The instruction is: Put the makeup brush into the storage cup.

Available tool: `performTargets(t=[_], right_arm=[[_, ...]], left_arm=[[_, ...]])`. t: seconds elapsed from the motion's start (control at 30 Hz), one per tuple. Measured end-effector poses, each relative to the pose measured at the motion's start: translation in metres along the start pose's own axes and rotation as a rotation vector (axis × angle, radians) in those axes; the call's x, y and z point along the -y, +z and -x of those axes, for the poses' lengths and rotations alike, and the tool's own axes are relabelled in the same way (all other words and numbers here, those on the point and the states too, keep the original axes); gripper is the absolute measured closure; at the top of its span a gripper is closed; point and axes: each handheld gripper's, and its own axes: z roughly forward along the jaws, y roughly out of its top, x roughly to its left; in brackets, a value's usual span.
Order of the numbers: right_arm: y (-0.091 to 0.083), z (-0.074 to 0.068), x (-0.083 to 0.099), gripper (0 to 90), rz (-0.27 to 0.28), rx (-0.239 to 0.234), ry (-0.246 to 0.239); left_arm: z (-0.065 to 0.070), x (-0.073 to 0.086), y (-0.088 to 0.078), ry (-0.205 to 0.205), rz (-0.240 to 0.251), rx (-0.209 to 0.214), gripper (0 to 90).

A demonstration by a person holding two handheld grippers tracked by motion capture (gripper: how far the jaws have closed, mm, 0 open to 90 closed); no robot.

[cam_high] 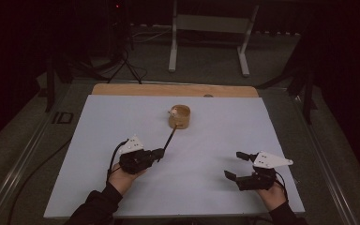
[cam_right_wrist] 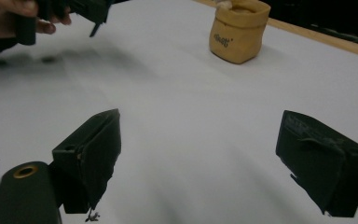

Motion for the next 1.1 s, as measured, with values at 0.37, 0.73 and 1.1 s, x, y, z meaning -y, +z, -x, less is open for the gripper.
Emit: performTargets(t=[0.37,0.73,1.1], right_arm=[[-0.007,-0.007,-0.033,14.1,0.040,0.012,-0.039],[-0.005,-0.013,-0.066,14.5,0.066,0.024,-0.039],[0.012,-0.015,-0.096,14.6,0.058,0.038,0.009]], left_arm=[[0.001,-0.004,-0.001,0.015,0.000,0.019,85.8],[0.001,-0.004,-0.001,0.006,0.001,0.026,85.8],[0.000,-0.003,0.000,0.003,0.004,0.020,85.8]])
